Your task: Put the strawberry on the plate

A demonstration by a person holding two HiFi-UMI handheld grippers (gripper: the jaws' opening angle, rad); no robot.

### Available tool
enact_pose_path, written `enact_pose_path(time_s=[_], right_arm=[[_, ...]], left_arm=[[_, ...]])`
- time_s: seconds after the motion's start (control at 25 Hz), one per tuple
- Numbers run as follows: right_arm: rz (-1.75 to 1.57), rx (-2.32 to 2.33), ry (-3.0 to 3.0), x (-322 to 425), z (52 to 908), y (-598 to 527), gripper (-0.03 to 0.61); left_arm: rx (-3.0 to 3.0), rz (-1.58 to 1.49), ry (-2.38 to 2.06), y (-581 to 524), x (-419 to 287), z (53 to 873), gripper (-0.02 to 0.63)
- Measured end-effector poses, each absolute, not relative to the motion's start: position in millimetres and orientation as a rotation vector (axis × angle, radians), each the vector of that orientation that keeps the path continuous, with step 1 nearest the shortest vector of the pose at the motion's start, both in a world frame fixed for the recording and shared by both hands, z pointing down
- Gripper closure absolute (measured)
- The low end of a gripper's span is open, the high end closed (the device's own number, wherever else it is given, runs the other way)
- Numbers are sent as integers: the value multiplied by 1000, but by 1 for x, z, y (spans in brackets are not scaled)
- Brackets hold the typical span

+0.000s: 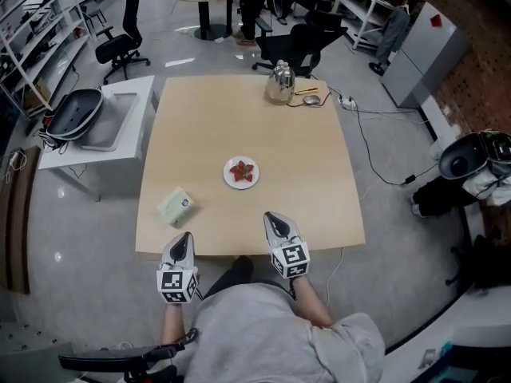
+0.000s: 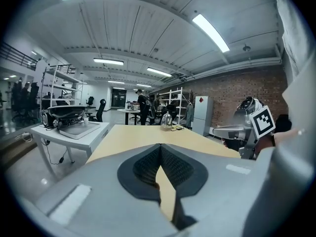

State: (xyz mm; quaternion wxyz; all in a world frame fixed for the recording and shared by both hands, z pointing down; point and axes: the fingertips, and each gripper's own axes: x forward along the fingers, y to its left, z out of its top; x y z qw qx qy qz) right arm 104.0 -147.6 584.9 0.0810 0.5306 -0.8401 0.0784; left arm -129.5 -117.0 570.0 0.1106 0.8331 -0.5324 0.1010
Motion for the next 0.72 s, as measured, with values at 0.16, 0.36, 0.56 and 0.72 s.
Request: enact_pose_path(time_s=[0.16, 0.36, 0.56, 0.72], right_arm=[[226, 1597, -2521, 104, 580, -137, 571], [250, 1597, -2534, 100, 580, -131, 572], [269, 1603, -2535, 97, 580, -127, 572], [269, 1610, -2533, 96, 580, -127, 572]], left_arm=[[2440, 295, -1568, -111, -135, 570, 594], [2439, 286, -1569, -107, -139, 568, 594], [2449, 289, -1573, -104, -141, 565, 594], [2454, 290, -1577, -105, -143, 564, 594]])
